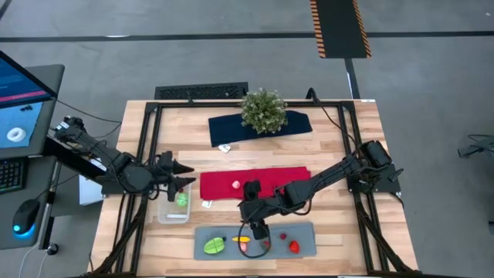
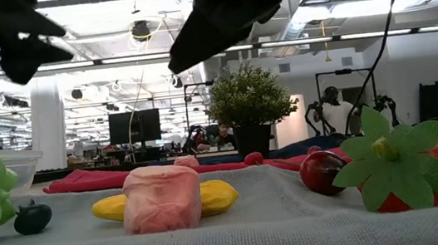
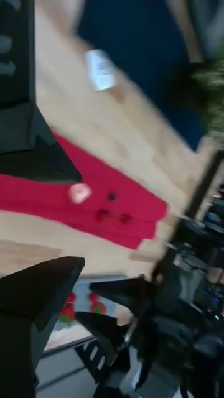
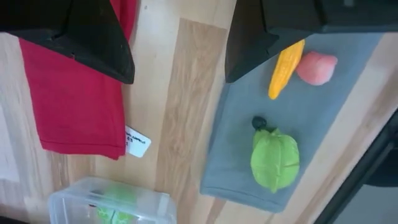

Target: Pick and placing Produce into tupperware

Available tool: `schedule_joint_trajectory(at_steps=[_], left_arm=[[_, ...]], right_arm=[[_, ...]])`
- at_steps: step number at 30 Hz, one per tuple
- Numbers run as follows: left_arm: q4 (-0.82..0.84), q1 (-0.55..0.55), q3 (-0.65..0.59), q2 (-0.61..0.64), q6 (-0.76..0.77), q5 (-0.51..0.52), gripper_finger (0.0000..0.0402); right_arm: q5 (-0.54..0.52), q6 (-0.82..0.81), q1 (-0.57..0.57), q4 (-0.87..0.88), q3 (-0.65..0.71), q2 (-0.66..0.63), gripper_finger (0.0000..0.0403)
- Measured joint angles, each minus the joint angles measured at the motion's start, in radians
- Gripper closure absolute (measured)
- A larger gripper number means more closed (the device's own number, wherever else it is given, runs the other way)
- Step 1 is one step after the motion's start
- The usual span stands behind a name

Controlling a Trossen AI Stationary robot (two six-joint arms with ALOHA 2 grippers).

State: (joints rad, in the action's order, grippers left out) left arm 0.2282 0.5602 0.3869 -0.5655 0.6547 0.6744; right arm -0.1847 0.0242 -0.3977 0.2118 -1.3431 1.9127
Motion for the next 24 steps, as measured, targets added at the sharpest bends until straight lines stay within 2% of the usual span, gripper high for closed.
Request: schedule_joint_trajectory(at_steps=[3, 9, 15, 19, 24], left_arm=[[-0.118, 0.000, -0.025, -0.026, -0.118, 0.018, 0.0209], [-0.352, 0.000, -0.101, -0.110, -0.230, -0.066, 0.0209], [-0.413, 0.001, -0.114, -0.221, -0.075, -0.113, 0.0209], [-0.441, 0.002, -0.114, -0.324, 0.035, -0.113, 0.0209], [-0.654, 0.034, -0.114, -0.458, 0.077, -0.138, 0.0209]], right_arm=[[0.000, 0.001, -0.014, 0.001, 0.016, -0.067, 0.0128], [-0.002, 0.000, -0.080, -0.079, 0.168, -0.261, 0.0128], [-0.174, -0.024, -0.177, -0.224, 0.366, -0.455, 0.0128], [-0.297, -0.034, -0.227, -0.273, 0.446, -0.543, 0.0128], [-0.347, -0.050, -0.250, -0.272, 0.487, -0.585, 0.0128]])
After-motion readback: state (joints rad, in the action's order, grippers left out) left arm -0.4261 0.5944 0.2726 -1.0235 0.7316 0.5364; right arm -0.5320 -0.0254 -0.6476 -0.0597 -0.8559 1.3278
